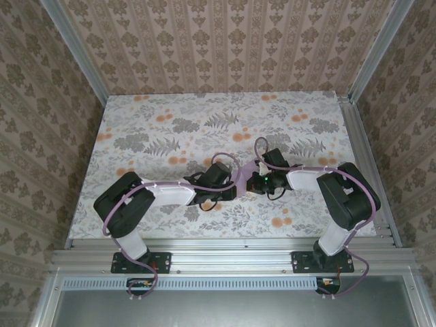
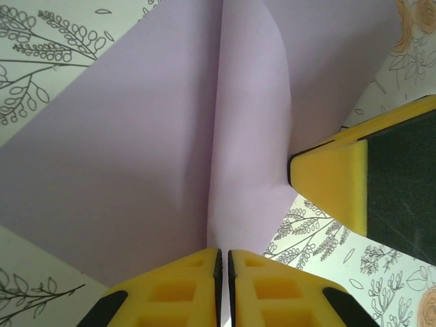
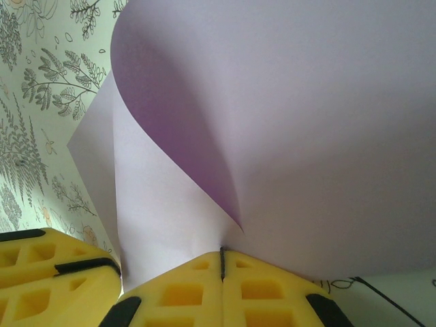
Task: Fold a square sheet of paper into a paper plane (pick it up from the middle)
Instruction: Fold the triangle a second time at the center of the table.
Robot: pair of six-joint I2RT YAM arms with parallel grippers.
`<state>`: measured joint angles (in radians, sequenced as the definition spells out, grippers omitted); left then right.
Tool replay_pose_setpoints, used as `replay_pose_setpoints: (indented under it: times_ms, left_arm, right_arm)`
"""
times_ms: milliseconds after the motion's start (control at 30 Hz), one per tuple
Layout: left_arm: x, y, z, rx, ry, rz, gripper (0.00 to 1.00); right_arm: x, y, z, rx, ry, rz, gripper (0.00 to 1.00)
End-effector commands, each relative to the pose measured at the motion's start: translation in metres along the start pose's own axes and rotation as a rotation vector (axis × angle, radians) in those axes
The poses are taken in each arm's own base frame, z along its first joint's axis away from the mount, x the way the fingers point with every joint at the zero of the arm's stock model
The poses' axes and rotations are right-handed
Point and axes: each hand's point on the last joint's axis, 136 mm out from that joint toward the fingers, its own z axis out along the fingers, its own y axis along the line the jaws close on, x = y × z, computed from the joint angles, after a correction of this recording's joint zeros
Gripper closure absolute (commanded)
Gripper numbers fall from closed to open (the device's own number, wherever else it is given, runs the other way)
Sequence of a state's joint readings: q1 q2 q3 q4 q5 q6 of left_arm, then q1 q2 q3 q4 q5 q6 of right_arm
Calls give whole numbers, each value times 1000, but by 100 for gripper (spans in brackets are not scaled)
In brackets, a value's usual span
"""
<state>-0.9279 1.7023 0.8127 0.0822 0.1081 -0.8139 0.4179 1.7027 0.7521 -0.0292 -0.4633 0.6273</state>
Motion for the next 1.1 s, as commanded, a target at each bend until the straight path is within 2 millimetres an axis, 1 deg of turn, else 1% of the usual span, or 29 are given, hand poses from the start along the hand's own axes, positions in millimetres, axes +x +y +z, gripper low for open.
replay_pose_setpoints:
  times_ms: [0, 233, 400, 567, 633, 733, 800, 900, 1067]
  left_arm:
    - [4, -1, 8, 1, 22, 11, 86]
    - [10, -8, 13, 20, 45, 19, 86]
    - [12, -5, 11, -3, 49, 36, 86]
    - [6, -4, -4, -51, 17, 75, 87]
    - [0, -7, -13, -58, -13, 90, 87]
    - [-10, -15, -21, -33, -52, 101, 88]
    - [-14, -22, -20, -1, -63, 104, 88]
    - [-15, -29, -10, 45, -51, 92, 88]
    - [-6, -22, 7, 63, -15, 63, 88]
  right_arm:
    - [29, -51, 4, 198, 77, 64, 98]
    - [30, -52, 4, 201, 78, 64, 98]
    - [31, -52, 4, 202, 77, 63, 98]
    - [29, -51, 2, 207, 75, 59, 98]
    - [30, -51, 2, 206, 76, 58, 98]
    - [30, -50, 2, 199, 75, 58, 98]
    - [30, -49, 3, 191, 75, 58, 98]
    - [30, -46, 3, 177, 77, 59, 98]
    - [29, -43, 1, 166, 74, 57, 98]
